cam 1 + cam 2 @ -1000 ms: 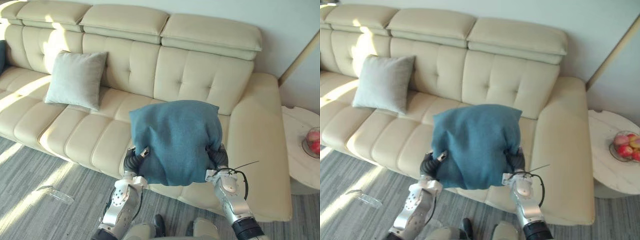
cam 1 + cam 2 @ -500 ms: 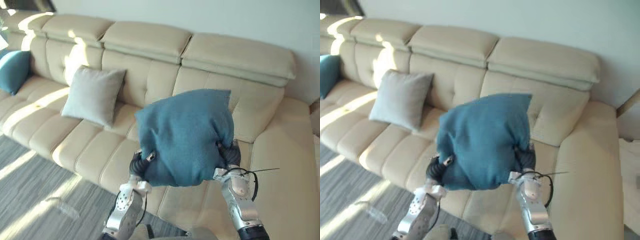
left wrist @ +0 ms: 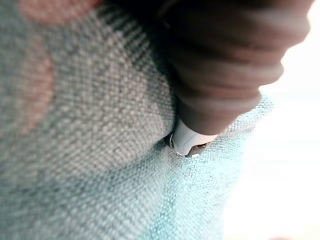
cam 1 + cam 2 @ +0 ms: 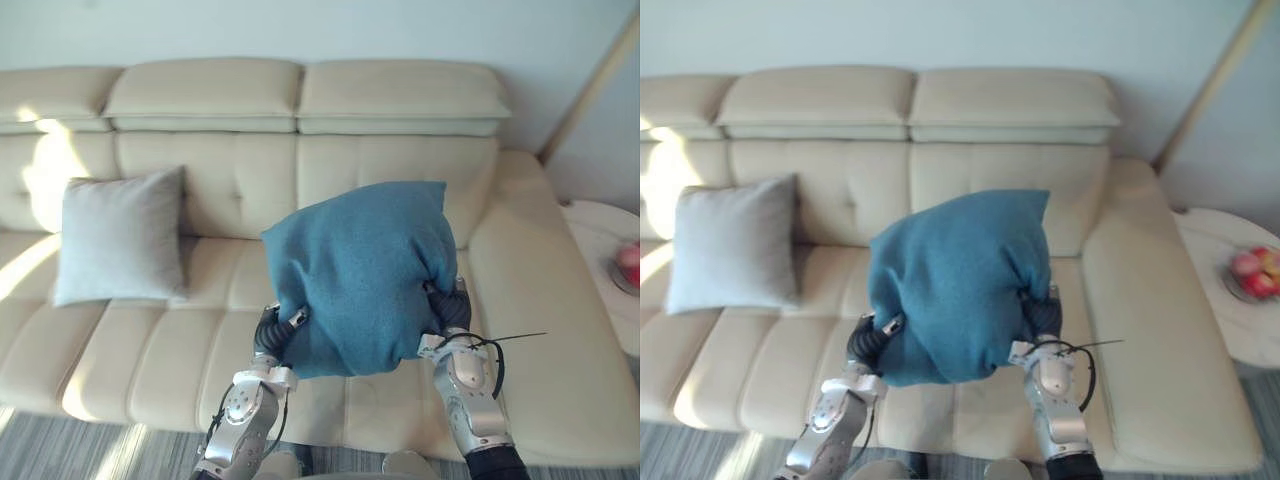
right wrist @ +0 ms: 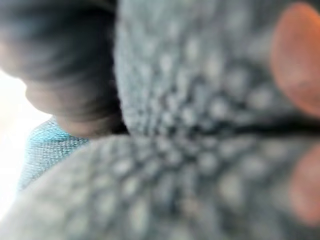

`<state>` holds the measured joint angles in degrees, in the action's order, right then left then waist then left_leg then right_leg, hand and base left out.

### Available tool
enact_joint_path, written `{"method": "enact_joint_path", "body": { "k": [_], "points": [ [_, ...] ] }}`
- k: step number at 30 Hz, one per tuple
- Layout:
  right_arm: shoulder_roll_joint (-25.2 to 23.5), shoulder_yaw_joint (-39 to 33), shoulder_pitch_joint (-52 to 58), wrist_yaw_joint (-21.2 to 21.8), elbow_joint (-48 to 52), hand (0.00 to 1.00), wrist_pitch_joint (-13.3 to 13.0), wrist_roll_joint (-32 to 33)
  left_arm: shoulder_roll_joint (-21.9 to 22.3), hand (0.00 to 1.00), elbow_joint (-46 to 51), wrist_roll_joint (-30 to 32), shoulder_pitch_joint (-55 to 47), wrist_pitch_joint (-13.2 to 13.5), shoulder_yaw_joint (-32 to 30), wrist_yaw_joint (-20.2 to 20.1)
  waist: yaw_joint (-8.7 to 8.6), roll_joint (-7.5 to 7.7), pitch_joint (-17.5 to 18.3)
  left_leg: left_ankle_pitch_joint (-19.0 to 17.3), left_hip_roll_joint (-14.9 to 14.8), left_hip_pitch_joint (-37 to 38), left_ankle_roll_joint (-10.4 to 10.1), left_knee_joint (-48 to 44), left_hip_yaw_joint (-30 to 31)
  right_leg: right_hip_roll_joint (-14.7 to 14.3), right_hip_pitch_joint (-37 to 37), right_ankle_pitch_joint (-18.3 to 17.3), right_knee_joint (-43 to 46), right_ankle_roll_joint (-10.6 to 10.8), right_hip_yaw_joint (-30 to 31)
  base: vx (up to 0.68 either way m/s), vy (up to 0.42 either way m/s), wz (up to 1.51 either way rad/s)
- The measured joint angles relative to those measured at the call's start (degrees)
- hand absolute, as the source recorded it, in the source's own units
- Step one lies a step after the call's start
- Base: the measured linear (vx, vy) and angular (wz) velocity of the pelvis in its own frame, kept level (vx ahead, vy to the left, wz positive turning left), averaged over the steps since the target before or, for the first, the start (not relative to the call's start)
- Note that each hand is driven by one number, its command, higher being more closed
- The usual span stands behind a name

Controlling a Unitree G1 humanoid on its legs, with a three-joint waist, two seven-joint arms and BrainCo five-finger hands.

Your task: Pick up cushions and gather them together orderly.

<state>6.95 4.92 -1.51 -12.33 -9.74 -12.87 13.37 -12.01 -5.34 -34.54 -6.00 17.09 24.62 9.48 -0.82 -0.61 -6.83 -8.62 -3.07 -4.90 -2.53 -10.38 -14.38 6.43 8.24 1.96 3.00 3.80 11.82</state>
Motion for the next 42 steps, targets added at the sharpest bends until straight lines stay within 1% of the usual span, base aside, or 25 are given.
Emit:
{"method": "enact_joint_path", "body": {
  "k": [1, 2, 4, 6, 11, 13, 15, 17, 19, 20, 21, 22, 24, 25, 26, 28, 29, 30, 33, 34, 35, 36, 39, 40, 42],
  "points": [
    [0.00, 0.30, -0.74, 0.00, -2.21, 1.00, 0.05, -0.01, 0.00, 1.00, 0.19, 0.89, 0.17, -0.01, -1.32, 0.03, 0.24, 0.60, 0.18, 0.40, -0.95, -0.09, -0.16, 1.22, -3.38, 0.12, 1.29, 1.13, -0.64, -2.17, -8.88, -0.02, -0.031, -1.18],
    [0.02, 0.33, -0.60, 0.00, -2.48, 1.00, 0.13, -0.06, 0.03, 1.00, 0.18, 0.94, 0.24, -0.07, -1.48, 0.06, -0.04, 0.85, 0.27, 0.53, -0.82, -0.12, -0.23, 1.36, -3.98, 0.44, 1.55, 1.55, -1.00, -1.87, -10.89, -0.01, -0.029, -0.85],
    [0.41, 0.31, 0.21, -0.04, -2.51, 1.00, 0.29, -1.46, 0.54, 1.00, 0.19, 1.58, 0.31, -0.28, -1.58, 0.12, -1.45, 0.78, 0.25, 0.69, -0.49, 0.04, -0.02, 1.32, -2.50, 0.29, 1.09, 2.78, -2.70, -0.18, -9.54, 0.02, -0.053, -0.36],
    [0.71, 0.31, 0.68, -0.04, -2.51, 1.00, 0.53, -2.30, 1.16, 1.00, 0.20, 3.32, 0.62, -0.28, -1.84, 0.27, -1.93, 0.75, 0.24, 0.66, -0.77, 0.37, -0.06, 1.49, -0.56, -0.26, 0.52, 3.80, -4.17, -0.39, -8.81, 0.02, -0.083, -0.28],
    [1.35, 0.32, 0.69, -0.08, -2.50, 1.00, 0.52, -4.57, 1.69, 1.00, 1.76, 6.69, 1.23, -0.22, -2.33, 0.83, -1.68, 0.81, 0.21, 1.20, -1.24, -0.58, -1.00, 2.40, 0.06, -0.59, 0.00, 6.16, -8.10, -0.58, -9.50, -0.03, -0.041, 0.02],
    [2.30, 0.38, 0.28, -0.18, -2.51, 1.00, 0.62, -6.06, 1.68, 1.00, 2.12, 7.84, 2.63, -0.22, -2.33, 1.86, -1.39, 0.81, 0.20, 1.62, -1.39, -1.68, -1.41, 2.68, 0.96, -0.62, 0.77, 6.31, -8.13, -0.72, -10.33, -0.08, -0.073, 0.20],
    [2.83, 0.44, -2.25, -0.90, -2.74, 1.00, 0.76, -6.69, 1.65, 1.00, 2.12, 9.42, 5.67, -0.23, -2.68, 3.25, -1.29, 0.99, 0.03, 2.86, -1.30, -2.93, -1.61, 3.71, 1.75, -0.59, 2.13, 6.72, -8.26, -1.00, -11.24, -0.07, -0.056, 0.18],
    [3.22, 0.93, -6.05, -1.76, -4.56, 1.00, 0.76, -6.69, 1.54, 1.00, 2.12, 10.63, 8.65, -0.22, -3.56, 4.58, -1.07, 1.48, -1.18, 3.63, -1.29, -3.33, -1.75, 4.28, 2.02, -0.61, 2.62, 7.12, -8.24, -1.14, -11.50, -0.07, -0.049, 0.09],
    [5.35, 2.47, -15.09, -2.93, -9.18, 1.00, 0.82, -6.68, 1.39, 1.00, 2.11, 12.05, 15.54, -0.12, -5.39, 6.96, -0.78, 2.24, -3.37, 4.91, -1.33, -5.86, -1.82, 4.34, 2.86, -0.61, 4.65, 8.18, -8.22, -1.45, -12.44, -0.11, -0.054, 0.17],
    [5.87, 2.52, -17.44, -3.14, -10.03, 1.00, 0.87, -6.68, 1.29, 1.00, 2.07, 12.06, 17.53, -0.06, -5.81, 7.43, -0.55, 2.27, -4.13, 5.23, -1.33, -6.55, -1.87, 4.36, 3.12, -0.58, 5.22, 8.36, -8.18, -1.44, -12.71, -0.15, -0.062, 0.27],
    [7.47, 2.48, -25.91, -3.89, -13.50, 1.00, 0.92, -6.69, 0.53, 1.00, 1.07, 13.18, 24.72, 0.07, -7.47, 8.88, 0.06, 2.41, -6.99, 6.52, -1.28, -8.49, -1.91, 4.41, 4.01, -0.53, 6.82, 9.38, -8.10, -1.70, -13.57, -0.10, -0.040, 0.22],
    [7.85, 2.48, -28.24, -4.04, -14.58, 1.00, 1.06, -6.69, 0.18, 1.00, 0.58, 13.32, 26.67, 0.08, -7.90, 9.34, 0.12, 2.39, -7.61, 6.90, -1.28, -9.20, -1.92, 4.38, 4.17, -0.51, 7.38, 9.65, -8.10, -1.66, -13.87, -0.19, -0.064, 0.28],
    [9.73, 2.45, -44.37, -5.37, -20.85, 1.00, 1.80, -6.71, -1.40, 1.00, -3.60, 14.26, 39.93, 0.42, -11.82, 12.90, 0.83, 2.39, -10.91, 9.19, -1.23, -14.30, -2.11, 4.28, 5.14, -0.48, 11.98, 11.66, -8.07, -1.82, -14.94, -0.18, -0.065, 0.21],
    [9.92, 2.43, -47.38, -5.74, -21.74, 1.00, 2.04, -6.72, -1.54, 1.00, -4.49, 14.26, 42.35, 0.56, -12.76, 13.39, 0.86, 2.29, -11.93, 9.55, -1.25, -14.84, -2.18, 4.27, 5.41, -0.50, 12.39, 11.95, -8.07, -1.83, -15.17, -0.16, -0.054, 0.19],
    [10.77, 2.32, -54.03, -6.71, -24.20, 1.00, 2.12, -7.29, -2.10, 1.00, -7.13, 14.26, 48.13, 1.11, -14.58, 15.23, 0.86, 2.24, -13.58, 10.34, -1.32, -16.57, -2.31, 4.24, 5.96, -0.57, 13.94, 12.72, -8.06, -1.82, -16.04, -0.13, -0.038, 0.15],
    [11.27, 2.08, -61.20, -7.89, -26.85, 1.00, 2.13, -8.71, -3.02, 1.00, -9.98, 14.26, 54.24, 1.41, -16.18, 17.39, 0.93, 2.13, -14.85, 11.10, -1.28, -18.84, -2.35, 4.18, 6.60, -0.56, 15.87, 13.24, -8.06, -2.00, -16.95, -0.13, -0.028, 0.20],
    [11.77, 1.96, -65.83, -9.01, -28.13, 1.00, 2.16, -8.82, -3.46, 1.00, -12.59, 14.25, 58.88, 2.24, -16.94, 18.81, 0.91, 1.96, -16.26, 11.59, -1.21, -20.03, -2.35, 4.16, 7.24, -0.49, 16.67, 13.56, -8.06, -1.93, -17.47, -0.12, -0.009, 0.26],
    [12.08, 1.36, -69.66, -9.74, -29.85, 1.00, 2.14, -8.83, -3.84, 1.00, -15.15, 14.25, 62.69, 2.80, -17.51, 19.88, 0.90, 1.86, -16.62, 12.00, -0.90, -21.67, -2.28, 4.09, 7.64, -0.35, 18.06, 13.95, -8.05, -1.88, -17.78, -0.09, 0.006, 0.22],
    [12.16, -0.73, -76.08, -10.70, -34.36, 1.00, 2.16, -8.59, -3.92, 1.00, -19.94, 14.11, 69.02, 3.08, -18.98, 20.77, 0.79, 0.97, -17.79, 12.20, -0.26, -24.23, -2.09, 2.96, 8.77, 0.16, 19.59, 14.36, -8.04, -1.51, -18.45, -0.07, 0.040, 0.21],
    [12.35, -1.65, -78.30, -11.25, -35.53, 0.00, 2.15, -8.37, -3.94, 0.00, -22.84, 14.11, 72.50, 3.53, -19.07, 21.20, 0.78, 0.59, -18.32, 12.33, -0.03, -25.63, -1.90, 2.62, 9.20, 0.56, 20.49, 14.46, -8.04, -1.36, -18.92, -0.10, 0.057, 0.24],
    [12.41, -2.76, -80.24, -11.54, -36.93, 0.00, 2.13, -7.95, -4.02, 0.00, -26.25, 14.00, 76.12, 3.88, -19.12, 21.59, 0.74, 0.46, -18.46, 12.47, 0.30, -27.66, -1.67, 2.10, 9.66, 0.79, 22.09, 14.75, -8.05, -1.08, -19.25, -0.09, 0.046, 0.23],
    [12.45, -2.97, -80.81, -11.70, -37.28, 0.00, 2.13, -7.51, -4.12, 0.00, -27.19, 13.96, 77.21, 3.92, -19.17, 21.64, 0.70, 0.44, -18.52, 12.57, 0.48, -28.39, -1.54, 2.05, 9.83, 0.89, 22.71, 14.88, -8.04, -0.96, -19.30, -0.09, 0.048, 0.22],
    [12.58, -4.41, -84.95, -12.71, -42.95, 0.00, 2.05, -4.50, -5.21, 0.00, -36.76, 12.81, 83.52, 4.54, -18.93, 21.44, 0.56, 0.29, -18.79, 12.94, 1.23, -33.19, -1.09, 1.06, 10.09, 1.75, 26.82, 15.92, -8.04, -0.37, -19.32, -0.08, 0.073, 0.12],
    [12.57, -4.68, -86.78, -12.63, -46.77, 0.00, 2.07, -3.34, -5.87, 0.00, -42.31, 11.69, 86.15, 4.47, -18.32, 20.08, 0.49, 0.18, -19.34, 13.00, 1.55, -34.61, -0.98, 0.54, 10.16, 2.06, 27.94, 16.45, -8.04, -0.04, -19.28, -0.05, 0.063, 0.06],
    [12.41, -6.42, -88.12, -12.27, -50.45, 0.00, 2.07, -0.50, -6.47, 0.00, -47.72, 10.69, 88.59, 4.24, -16.30, 17.57, 0.34, 0.06, -20.68, 12.89, 1.87, -36.27, -0.85, -0.36, 10.30, 2.44, 29.10, 17.07, -8.04, 0.44, -19.29, -0.06, 0.070, 0.06]
  ]
}}
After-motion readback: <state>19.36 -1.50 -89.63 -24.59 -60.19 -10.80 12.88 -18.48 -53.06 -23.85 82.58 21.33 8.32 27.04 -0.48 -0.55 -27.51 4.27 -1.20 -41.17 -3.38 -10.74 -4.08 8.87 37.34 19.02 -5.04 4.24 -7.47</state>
